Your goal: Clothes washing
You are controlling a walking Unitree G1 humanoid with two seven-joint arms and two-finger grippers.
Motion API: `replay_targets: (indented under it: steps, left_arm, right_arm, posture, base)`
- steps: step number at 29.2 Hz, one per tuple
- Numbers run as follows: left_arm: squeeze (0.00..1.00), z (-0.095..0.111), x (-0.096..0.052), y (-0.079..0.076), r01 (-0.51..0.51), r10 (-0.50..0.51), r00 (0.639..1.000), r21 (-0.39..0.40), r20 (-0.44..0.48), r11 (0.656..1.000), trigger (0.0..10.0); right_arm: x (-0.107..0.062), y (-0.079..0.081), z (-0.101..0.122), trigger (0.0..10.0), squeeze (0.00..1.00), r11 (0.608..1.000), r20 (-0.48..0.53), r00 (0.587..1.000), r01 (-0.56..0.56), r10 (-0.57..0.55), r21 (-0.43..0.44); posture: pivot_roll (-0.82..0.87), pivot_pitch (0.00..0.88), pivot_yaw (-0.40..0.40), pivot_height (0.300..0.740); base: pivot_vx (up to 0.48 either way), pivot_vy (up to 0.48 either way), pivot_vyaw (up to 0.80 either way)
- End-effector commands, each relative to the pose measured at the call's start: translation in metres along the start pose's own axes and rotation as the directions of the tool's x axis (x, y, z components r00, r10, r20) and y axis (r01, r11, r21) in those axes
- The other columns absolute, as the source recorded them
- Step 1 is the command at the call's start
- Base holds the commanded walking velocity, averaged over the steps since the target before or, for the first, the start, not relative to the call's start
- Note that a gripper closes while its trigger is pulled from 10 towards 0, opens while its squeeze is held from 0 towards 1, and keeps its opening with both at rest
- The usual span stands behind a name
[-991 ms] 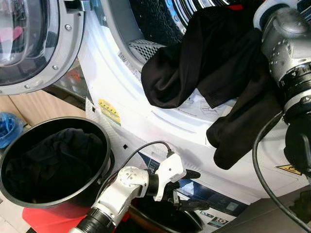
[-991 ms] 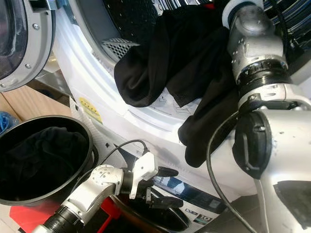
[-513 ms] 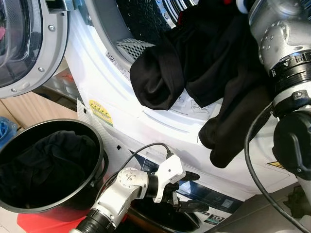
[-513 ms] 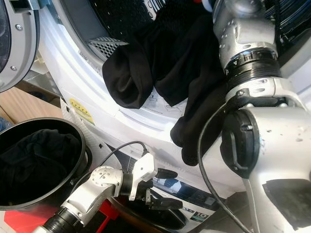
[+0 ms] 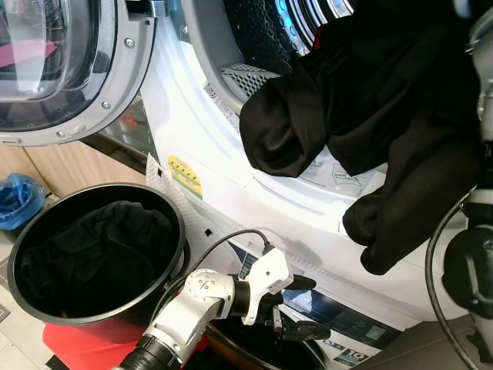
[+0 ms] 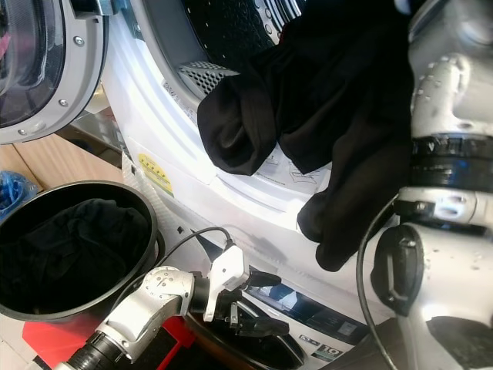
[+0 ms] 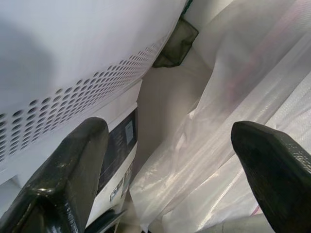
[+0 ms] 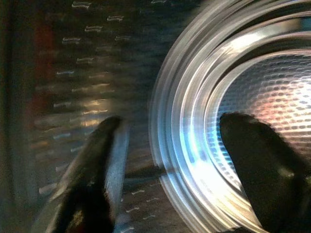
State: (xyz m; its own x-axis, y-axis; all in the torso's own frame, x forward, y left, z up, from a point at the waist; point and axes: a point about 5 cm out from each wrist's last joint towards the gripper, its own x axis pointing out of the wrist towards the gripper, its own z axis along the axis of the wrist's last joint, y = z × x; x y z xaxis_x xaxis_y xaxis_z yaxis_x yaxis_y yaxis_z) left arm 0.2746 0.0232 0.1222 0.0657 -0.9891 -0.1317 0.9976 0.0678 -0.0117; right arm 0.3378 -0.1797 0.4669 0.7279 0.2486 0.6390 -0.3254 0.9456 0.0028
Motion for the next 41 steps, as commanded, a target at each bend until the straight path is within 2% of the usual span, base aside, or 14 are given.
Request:
replay_targets:
  steps: [1,6,9,11,16,17,18,22,28,35,36,38,40,41]
  left_arm:
    - [0.00,0.002,0.003,-0.005,0.026,-0.026,1.000,0.003,0.004,1.000,10.0]
    - [0.00,0.000,0.002,-0.006,0.026,-0.026,1.000,-0.003,0.002,1.000,10.0]
    - [0.00,0.000,0.002,-0.007,0.028,-0.028,1.000,-0.005,0.001,1.000,10.0]
    - [0.00,0.000,0.002,-0.007,0.031,-0.031,1.000,-0.006,0.000,1.000,10.0]
    - [0.00,0.000,0.003,-0.007,0.032,-0.032,0.999,-0.006,0.002,0.999,10.0]
    - [0.00,0.000,0.003,-0.007,0.032,-0.032,0.999,-0.008,0.004,0.999,10.0]
    - [0.00,0.000,0.003,-0.007,0.032,-0.032,0.999,-0.008,0.004,0.999,10.0]
    - [0.00,0.000,0.002,-0.007,0.032,-0.032,0.999,-0.011,0.001,0.999,10.0]
    - [0.00,0.000,0.001,-0.007,0.034,-0.034,0.999,-0.010,0.001,0.999,10.0]
    - [0.00,-0.003,0.001,-0.009,0.037,-0.037,0.999,-0.014,-0.008,0.999,10.0]
    - [0.00,-0.004,0.001,-0.009,0.037,-0.037,0.999,-0.015,-0.010,0.999,10.0]
    - [0.00,-0.004,0.001,-0.009,0.038,-0.038,0.999,-0.015,-0.010,0.999,10.0]
    - [0.00,-0.004,0.001,-0.009,0.039,-0.039,0.999,-0.015,-0.010,0.999,10.0]
    - [0.00,-0.004,0.001,-0.009,0.040,-0.040,0.999,-0.014,-0.011,0.999,10.0]
  right_arm:
    - [-0.014,0.009,-0.001,10.0,0.00,0.994,-0.013,0.995,-0.099,0.100,0.040]
    - [-0.037,0.023,0.003,10.0,0.00,0.959,0.042,0.976,-0.217,0.213,0.180]
    - [-0.048,0.028,0.016,10.0,0.00,0.914,0.139,0.956,-0.290,0.260,0.285]
    - [-0.065,0.035,0.026,10.0,0.00,0.881,0.219,0.911,-0.399,0.349,0.255]
    - [-0.086,0.034,0.031,10.0,0.00,0.871,0.285,0.890,-0.427,0.356,0.244]
    - [-0.099,0.031,0.027,10.0,0.00,0.867,0.285,0.882,-0.442,0.375,0.230]
    - [-0.099,0.031,0.027,10.0,0.00,0.867,0.285,0.882,-0.442,0.375,0.230]
    - [-0.130,0.031,0.013,10.0,0.00,0.850,0.232,0.879,-0.466,0.416,0.245]
    - [-0.157,0.035,0.004,10.0,0.00,0.840,0.162,0.859,-0.509,0.485,0.187]
    - [-0.188,0.039,-0.001,10.0,0.00,0.787,0.167,0.846,-0.533,0.507,0.312]
    - [-0.197,0.047,-0.004,10.0,0.00,0.756,0.152,0.825,-0.561,0.545,0.337]
    - [-0.204,0.053,-0.008,10.0,0.00,0.737,0.132,0.812,-0.575,0.569,0.355]
    - [-0.208,0.057,-0.012,10.0,0.00,0.733,0.105,0.805,-0.579,0.584,0.358]
    - [-0.214,0.061,-0.020,10.0,0.00,0.733,0.043,0.796,-0.576,0.604,0.362]
  posture:
    - [-0.08,0.161,-0.097,0.740]
    - [-0.08,0.166,-0.097,0.740]
    - [-0.08,0.169,-0.096,0.740]
    - [-0.08,0.169,-0.096,0.740]
    - [-0.08,0.170,-0.101,0.740]
    - [-0.08,0.172,-0.100,0.740]
    - [-0.08,0.172,-0.100,0.740]
    - [-0.07,0.169,-0.098,0.740]
    - [-0.07,0.169,-0.096,0.740]
    - [-0.07,0.173,-0.101,0.740]
    - [-0.07,0.173,-0.103,0.740]
    - [-0.07,0.172,-0.103,0.740]
    - [-0.07,0.172,-0.103,0.740]
    - [-0.07,0.172,-0.103,0.740]
  base:
    - [0.000,0.000,0.00]
    - [0.000,0.000,0.00]
    - [0.000,0.000,0.00]
    - [0.000,0.000,0.00]
    - [0.000,0.000,0.00]
    - [0.000,0.000,0.00]
    - [0.000,0.000,0.00]
    - [0.000,0.000,0.00]
    - [0.000,0.000,0.00]
    - [0.000,0.000,0.00]
    - [0.000,0.000,0.00]
    - [0.000,0.000,0.00]
    - [0.000,0.000,0.00]
    - [0.000,0.000,0.00]
